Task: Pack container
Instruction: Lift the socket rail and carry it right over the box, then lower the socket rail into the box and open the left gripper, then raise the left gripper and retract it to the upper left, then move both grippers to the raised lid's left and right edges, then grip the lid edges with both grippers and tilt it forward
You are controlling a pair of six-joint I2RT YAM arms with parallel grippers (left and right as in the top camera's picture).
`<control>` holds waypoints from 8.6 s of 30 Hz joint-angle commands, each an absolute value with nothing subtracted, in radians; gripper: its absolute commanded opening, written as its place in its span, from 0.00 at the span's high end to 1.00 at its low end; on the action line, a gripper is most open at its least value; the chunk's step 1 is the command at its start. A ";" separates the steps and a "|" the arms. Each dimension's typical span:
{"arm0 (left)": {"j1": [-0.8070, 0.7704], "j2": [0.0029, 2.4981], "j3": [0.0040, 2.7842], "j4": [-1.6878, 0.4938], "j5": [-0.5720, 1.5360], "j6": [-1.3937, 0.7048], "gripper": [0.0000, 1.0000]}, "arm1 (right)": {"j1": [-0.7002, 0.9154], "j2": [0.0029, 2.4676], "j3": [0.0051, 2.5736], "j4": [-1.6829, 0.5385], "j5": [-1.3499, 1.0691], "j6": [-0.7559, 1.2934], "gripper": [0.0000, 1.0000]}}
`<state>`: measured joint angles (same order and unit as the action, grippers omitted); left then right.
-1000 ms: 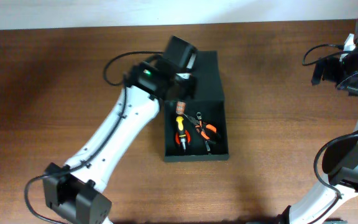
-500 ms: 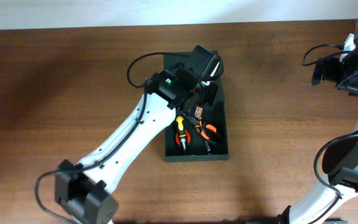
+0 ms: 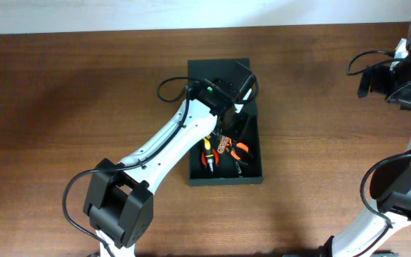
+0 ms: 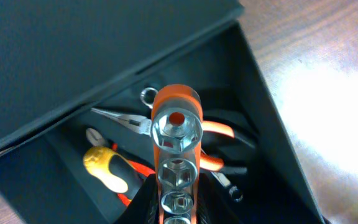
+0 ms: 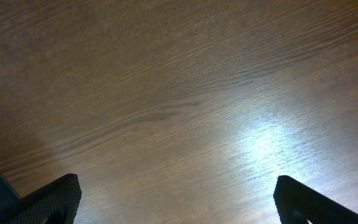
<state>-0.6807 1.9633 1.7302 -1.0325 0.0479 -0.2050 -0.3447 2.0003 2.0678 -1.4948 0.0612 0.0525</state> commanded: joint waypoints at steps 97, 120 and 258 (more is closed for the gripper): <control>-0.167 2.061 2.564 -1.532 0.075 -0.278 0.01 | -0.347 1.993 2.064 -1.457 -0.060 0.068 0.01; -0.030 2.274 2.331 -1.456 0.389 -0.344 0.61 | -0.323 2.081 2.064 -1.245 -0.492 0.177 0.28; -0.110 2.654 2.304 -1.298 0.810 -0.302 0.98 | 0.017 2.527 2.064 -1.163 -0.872 0.218 0.96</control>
<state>-0.1120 2.6472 2.3070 -1.2999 0.7898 -0.2958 0.0048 2.5130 2.0678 -1.1652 -0.8440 0.2127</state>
